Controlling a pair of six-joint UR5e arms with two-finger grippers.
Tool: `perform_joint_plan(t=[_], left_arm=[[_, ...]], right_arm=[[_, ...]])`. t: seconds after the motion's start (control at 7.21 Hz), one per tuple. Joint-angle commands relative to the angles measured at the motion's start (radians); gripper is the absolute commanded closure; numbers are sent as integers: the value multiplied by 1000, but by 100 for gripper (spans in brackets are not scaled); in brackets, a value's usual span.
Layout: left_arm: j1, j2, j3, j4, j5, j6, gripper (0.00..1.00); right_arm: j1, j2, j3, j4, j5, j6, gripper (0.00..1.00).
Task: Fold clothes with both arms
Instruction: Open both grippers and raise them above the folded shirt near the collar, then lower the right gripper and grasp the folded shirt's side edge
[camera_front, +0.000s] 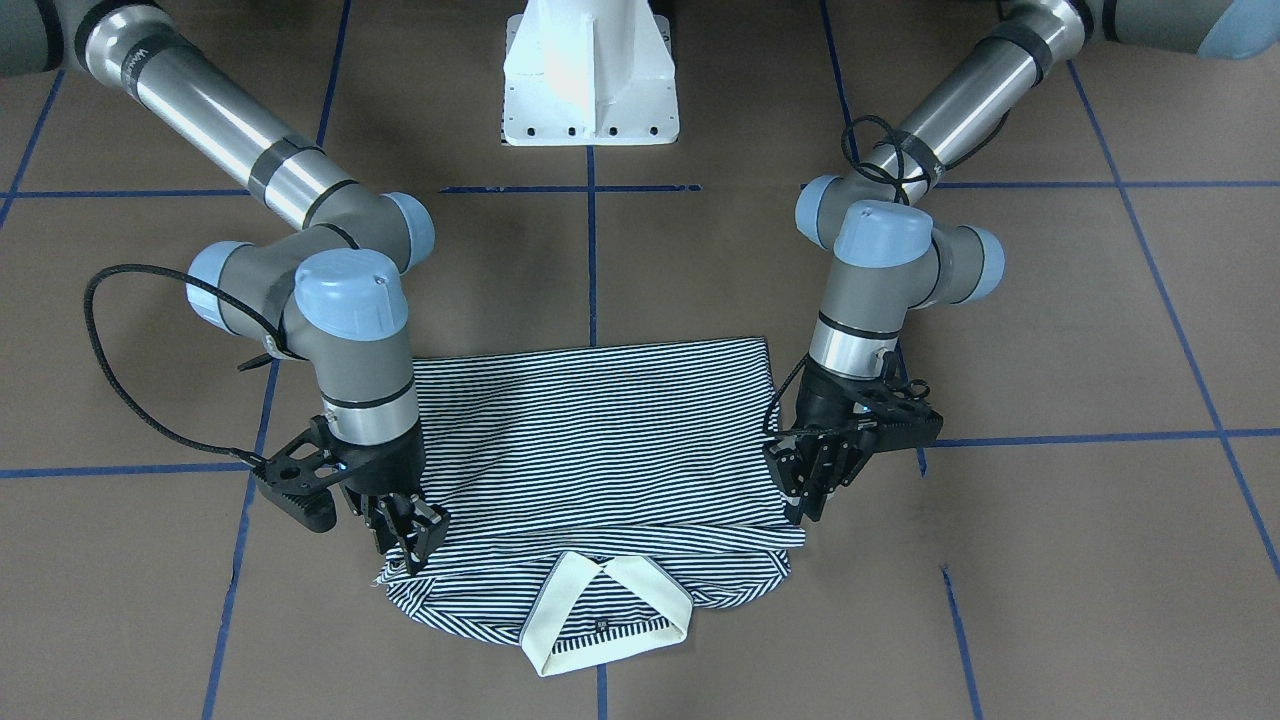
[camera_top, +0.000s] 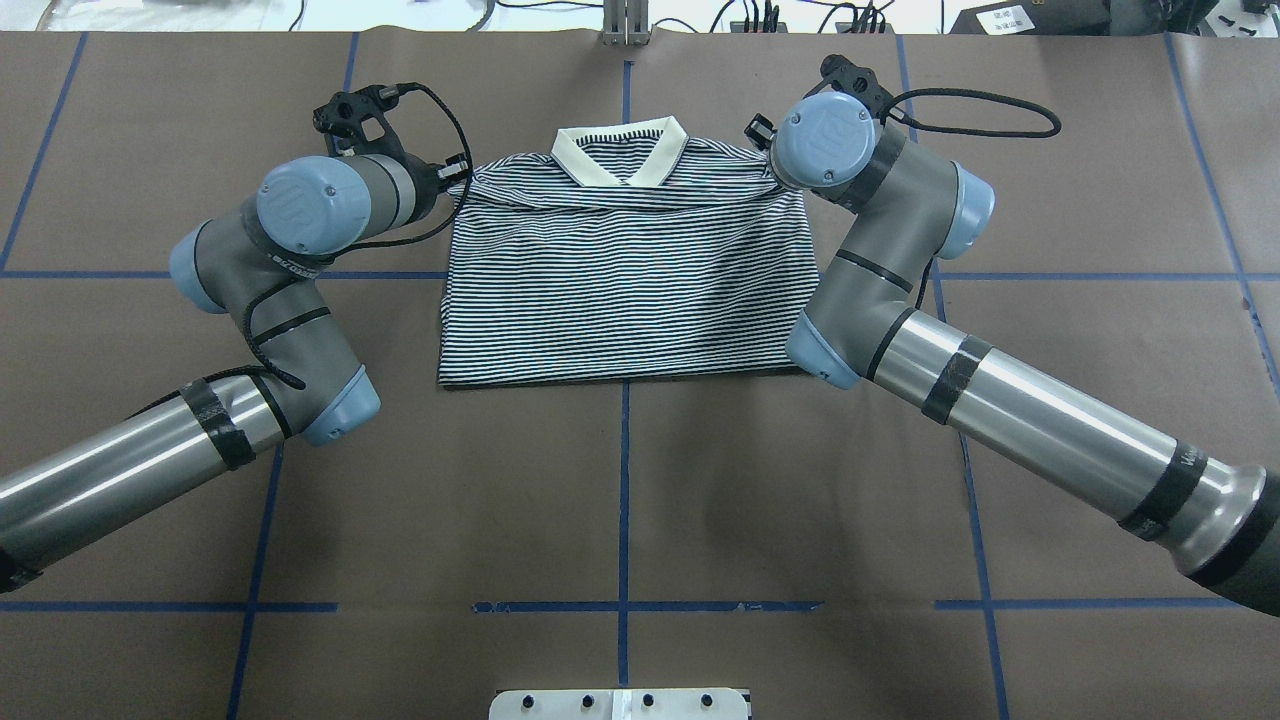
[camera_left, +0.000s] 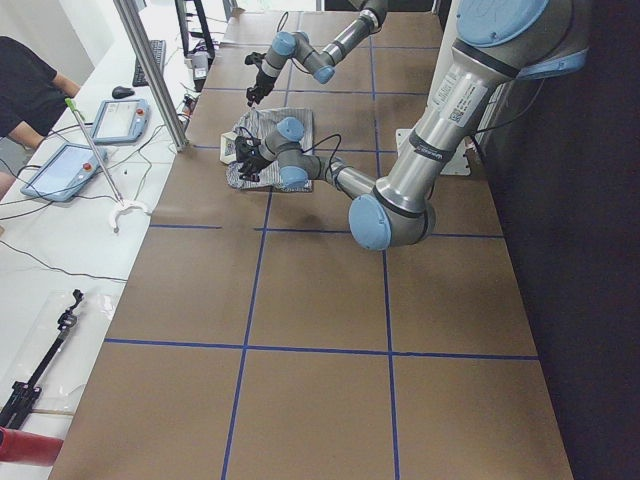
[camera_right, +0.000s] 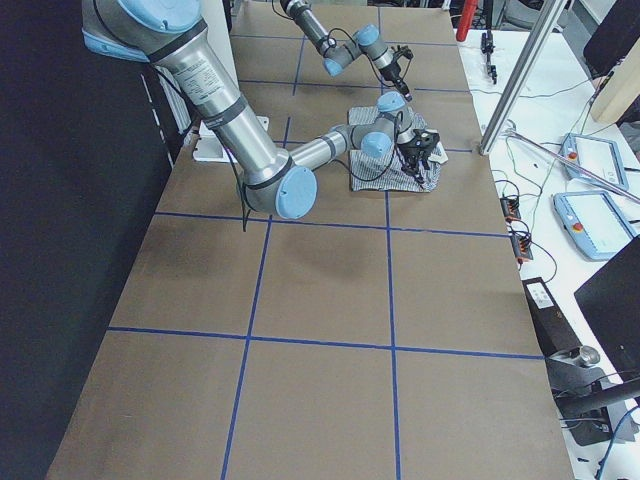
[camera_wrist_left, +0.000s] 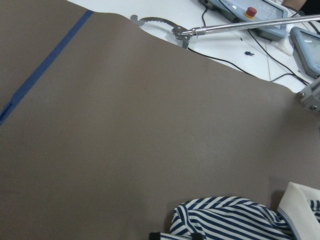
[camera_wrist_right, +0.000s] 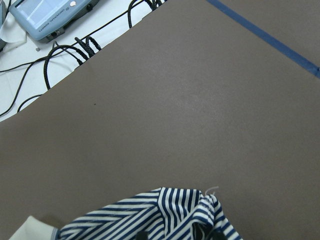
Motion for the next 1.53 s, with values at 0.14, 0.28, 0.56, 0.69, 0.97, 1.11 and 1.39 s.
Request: perform_joint_plan(t=[0.14, 0.28, 0.56, 0.69, 0.97, 1.11, 1.39], left_arm=[[1, 35, -67, -24, -48, -8, 64], [1, 40, -67, -24, -48, -6, 64], [4, 40, -72, -23, -46, -6, 64], [5, 41, -70, -23, -46, -5, 64], [4, 41, -72, -23, -46, -5, 64], [4, 41, -72, -23, -46, -5, 64], [4, 41, -72, -23, -48, -5, 64]], right_arm=[[-65, -311, 397, -34, 65, 93, 28], [-97, -361, 413, -26, 67, 97, 27], [-166, -351, 402, -25, 47, 201, 25], [-171, -352, 401, -25, 45, 204, 25], [-206, -354, 387, -25, 13, 207, 25], [-215, -351, 384, -25, 1, 207, 25], [-225, -355, 382, -29, -4, 207, 41]])
